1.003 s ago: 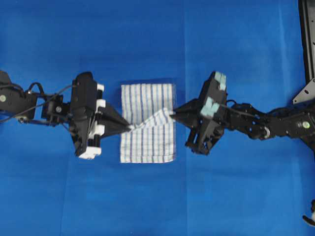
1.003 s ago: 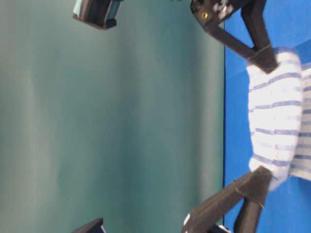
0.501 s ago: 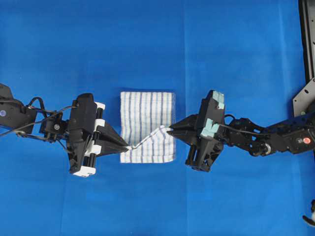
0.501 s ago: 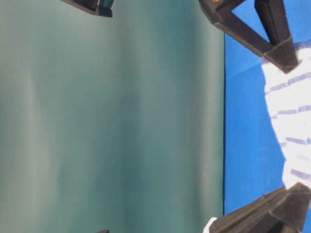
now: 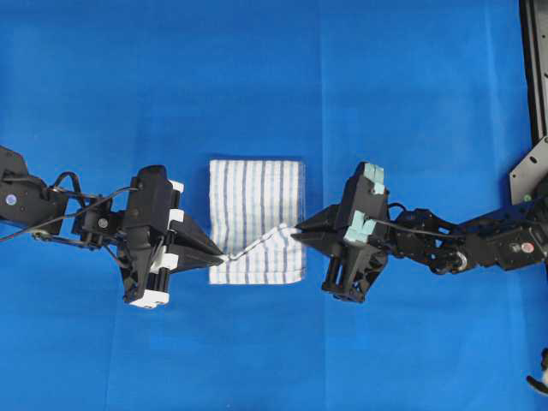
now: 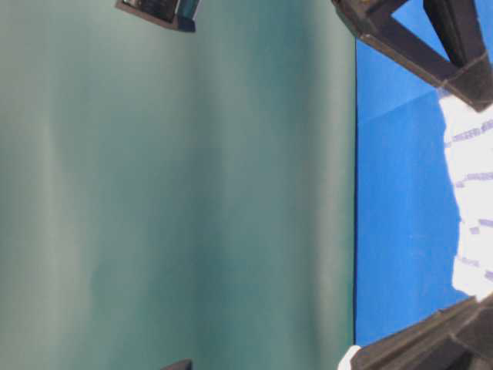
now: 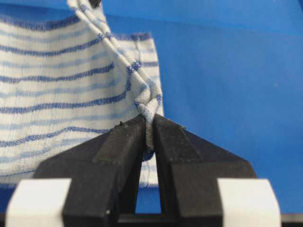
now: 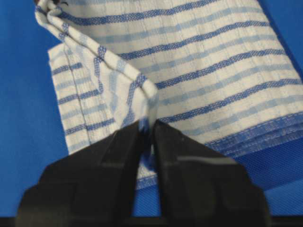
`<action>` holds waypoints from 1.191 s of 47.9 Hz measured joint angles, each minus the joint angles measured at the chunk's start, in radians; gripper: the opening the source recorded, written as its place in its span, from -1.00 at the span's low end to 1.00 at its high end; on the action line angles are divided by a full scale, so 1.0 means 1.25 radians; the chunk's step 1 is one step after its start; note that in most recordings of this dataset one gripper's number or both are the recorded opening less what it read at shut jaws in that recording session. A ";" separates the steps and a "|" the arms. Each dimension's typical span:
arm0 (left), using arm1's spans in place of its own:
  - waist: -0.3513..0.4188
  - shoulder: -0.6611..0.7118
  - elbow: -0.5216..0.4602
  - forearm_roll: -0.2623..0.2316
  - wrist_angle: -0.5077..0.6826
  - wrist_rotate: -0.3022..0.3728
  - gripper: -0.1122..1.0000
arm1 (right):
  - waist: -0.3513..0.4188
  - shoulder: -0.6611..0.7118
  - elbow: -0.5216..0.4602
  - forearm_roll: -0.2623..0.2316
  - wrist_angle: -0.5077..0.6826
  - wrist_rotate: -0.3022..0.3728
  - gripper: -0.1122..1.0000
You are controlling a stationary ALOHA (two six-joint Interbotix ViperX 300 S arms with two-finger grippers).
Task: Fold the blue towel.
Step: 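Open both grippers and pull them away from the folded towel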
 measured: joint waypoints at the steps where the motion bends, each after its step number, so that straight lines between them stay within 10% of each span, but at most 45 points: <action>1: 0.000 0.001 0.000 -0.001 -0.001 0.000 -0.71 | -0.001 0.000 -0.001 0.000 0.000 0.000 -0.12; 10: 0.000 0.004 0.001 -0.018 0.000 -0.005 -0.13 | 0.000 0.001 -0.002 0.000 -0.002 0.000 0.77; 20: 0.004 0.004 0.005 -0.027 0.000 -0.006 0.82 | -0.001 0.001 -0.002 0.000 -0.009 -0.004 0.74; 57: 0.047 -0.406 0.136 -0.027 0.155 0.093 0.75 | 0.000 -0.423 0.194 0.001 -0.010 -0.217 0.73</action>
